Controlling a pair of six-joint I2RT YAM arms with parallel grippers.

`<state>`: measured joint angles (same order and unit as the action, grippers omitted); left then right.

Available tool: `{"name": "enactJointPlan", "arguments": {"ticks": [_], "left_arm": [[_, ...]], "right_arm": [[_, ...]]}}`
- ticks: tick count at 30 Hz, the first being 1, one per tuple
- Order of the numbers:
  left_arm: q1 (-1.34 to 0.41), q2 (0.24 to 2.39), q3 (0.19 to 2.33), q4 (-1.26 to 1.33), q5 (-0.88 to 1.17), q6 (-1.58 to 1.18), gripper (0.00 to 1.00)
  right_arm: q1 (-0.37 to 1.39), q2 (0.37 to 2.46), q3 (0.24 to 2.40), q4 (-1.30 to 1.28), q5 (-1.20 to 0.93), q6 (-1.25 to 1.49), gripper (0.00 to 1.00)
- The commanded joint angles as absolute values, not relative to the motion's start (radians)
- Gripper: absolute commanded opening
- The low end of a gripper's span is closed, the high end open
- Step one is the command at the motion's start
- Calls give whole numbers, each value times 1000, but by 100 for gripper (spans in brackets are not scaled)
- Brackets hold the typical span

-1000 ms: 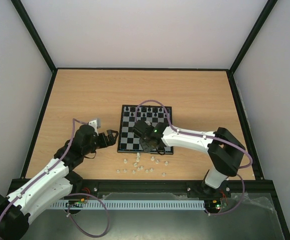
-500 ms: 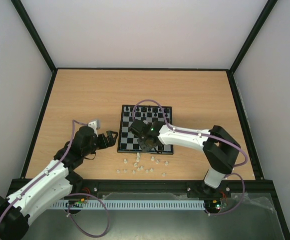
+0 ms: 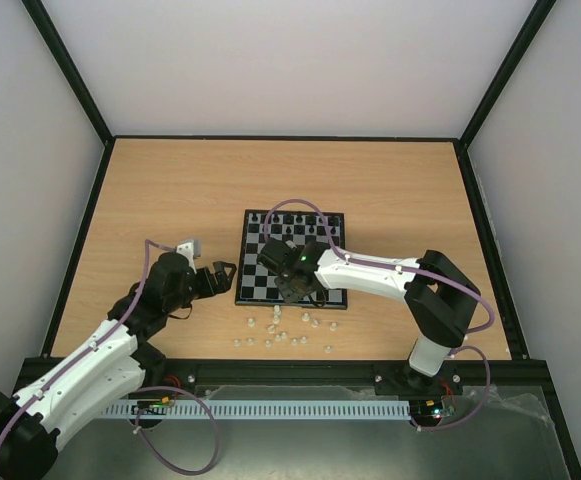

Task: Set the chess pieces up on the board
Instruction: Place the chess piece on the chessboard, then pick up the chess piece at the center of the board.

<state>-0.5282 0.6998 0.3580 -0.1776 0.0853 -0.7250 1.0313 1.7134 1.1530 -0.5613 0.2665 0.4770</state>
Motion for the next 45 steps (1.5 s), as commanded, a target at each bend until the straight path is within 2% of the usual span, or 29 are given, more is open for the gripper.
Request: {"name": "enactJointPlan", "arguments": {"ticks": [1,3,11,12,13,20,26,31,34,38,45], "left_arm": [[-532,695,348,-169,79,-716,99],[-532,694,350,-167,89,-714,99],[-532,645,385,-184,128,-711,99],[-532,642,392,-188,139,-711,100],[-532,640,398,-187,157,-713,100],[-532,632,405,-205,231,-714,100],[-532,622,406,-228,290,-720,100],[-534,533,412,-269,287,-732,99],[-535,492,422,-299,275,-753,99],[-535,544,474,-339,231,-769,99],[-540,588,432,-189,228,-811,99]], "right_arm": [[1027,1690,1176,-622,273,473,33],[1026,1669,1175,-619,274,470,41],[1011,1494,1149,-624,296,453,87],[1006,1450,1136,-622,294,453,97],[1005,1421,1126,-623,290,450,99],[1003,1252,1102,-651,301,452,99],[1003,1167,1098,-677,193,490,99],[1003,1095,1070,-659,144,519,99],[1003,1035,1011,-627,89,523,99],[1003,968,889,-525,-3,522,99],[1003,985,824,-446,-114,492,99]]}}
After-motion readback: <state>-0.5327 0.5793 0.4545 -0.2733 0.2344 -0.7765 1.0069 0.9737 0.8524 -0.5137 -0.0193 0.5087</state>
